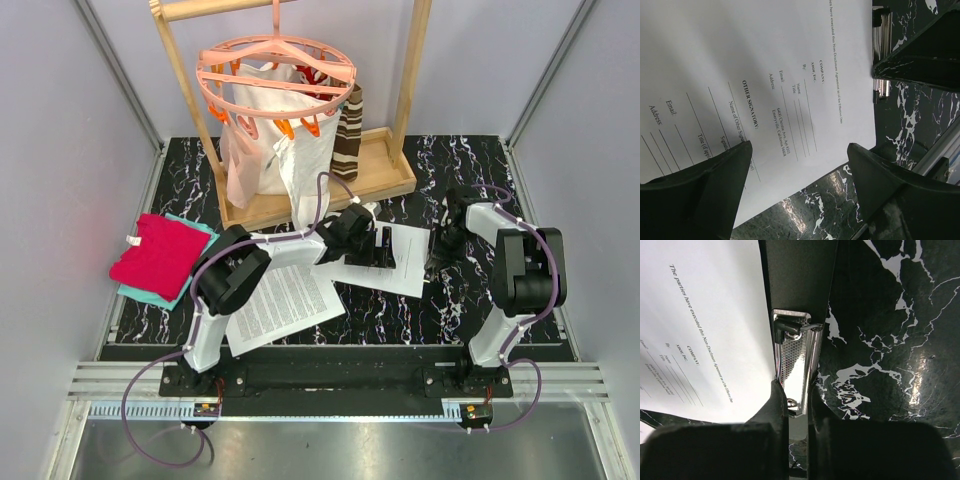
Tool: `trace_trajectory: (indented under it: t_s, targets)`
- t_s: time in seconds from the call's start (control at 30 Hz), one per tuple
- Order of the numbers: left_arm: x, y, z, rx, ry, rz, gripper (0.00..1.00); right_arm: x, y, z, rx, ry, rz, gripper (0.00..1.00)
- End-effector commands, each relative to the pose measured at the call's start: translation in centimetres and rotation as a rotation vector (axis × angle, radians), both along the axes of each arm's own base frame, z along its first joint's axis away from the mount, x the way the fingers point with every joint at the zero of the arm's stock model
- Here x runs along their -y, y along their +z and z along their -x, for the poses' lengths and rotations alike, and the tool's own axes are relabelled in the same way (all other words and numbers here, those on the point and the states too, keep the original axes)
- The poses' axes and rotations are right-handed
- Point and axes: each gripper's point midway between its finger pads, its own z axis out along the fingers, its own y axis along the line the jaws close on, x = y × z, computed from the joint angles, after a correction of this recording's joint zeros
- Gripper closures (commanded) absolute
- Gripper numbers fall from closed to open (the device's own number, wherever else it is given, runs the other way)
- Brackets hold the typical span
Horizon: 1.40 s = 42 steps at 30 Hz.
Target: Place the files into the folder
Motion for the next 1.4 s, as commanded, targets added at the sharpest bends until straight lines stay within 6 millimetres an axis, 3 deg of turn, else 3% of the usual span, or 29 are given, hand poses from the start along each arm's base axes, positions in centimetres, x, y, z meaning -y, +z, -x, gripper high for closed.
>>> trace_trajectory:
  t_s: [0.0, 0.23, 0.33, 0.37, 0.4, 0.47, 0.5, 0.77, 0.93, 1.17, 1.37]
  targets:
    - [-0.4, -1.9, -0.4, -0.016, -0.005, -0.025, 0.15, -2.1, 1.0, -1.4, 0.067, -0.001, -0.117, 1.00]
    - [-0.1, -2.5, -0.1, -0.037, -0.027, -0.034, 0.15, -3.2, 2.3, -1.7, 0.127, 0.028, -0.225, 1.00]
    - [-0.1, -2.2, -0.1, -0.033, -0.028, -0.031, 0.15, -2.6, 2.1, -1.8, 0.127, 0.024, -0.189, 1.00]
    - [-0.1, -2.1, -0.2, -0.034, -0.027, -0.028, 0.15, -2.5, 2.0, -1.8, 0.118, 0.014, -0.180, 0.96]
    - [0.0, -2.0, -0.1, -0.036, -0.029, -0.025, 0.15, -2.2, 2.0, -1.8, 0.117, 0.003, -0.165, 0.81]
    - [0.1, -1.9, 0.0, -0.040, -0.030, -0.019, 0.15, -2.3, 1.9, -1.9, 0.110, -0.015, -0.166, 0.70]
    - [0.1, -1.8, 0.1, -0.041, -0.033, -0.016, 0.15, -1.9, 1.8, -2.0, 0.110, -0.027, -0.146, 0.58]
    - [0.3, -1.3, 0.4, -0.038, -0.044, -0.008, 0.15, -0.5, 2.2, -2.3, 0.116, -0.045, -0.048, 0.37]
    - [0.2, -1.3, 0.4, -0.034, -0.043, -0.009, 0.15, 0.6, 3.7, -2.2, 0.142, -0.061, 0.012, 0.36]
    - [0.8, -0.7, 0.7, -0.029, -0.060, 0.008, 0.15, 0.7, 2.9, -2.6, 0.114, -0.048, 0.021, 0.53]
    - [0.8, -0.7, 0.8, -0.029, -0.063, 0.003, 0.15, 1.0, 2.4, -2.7, 0.109, -0.036, 0.038, 0.46]
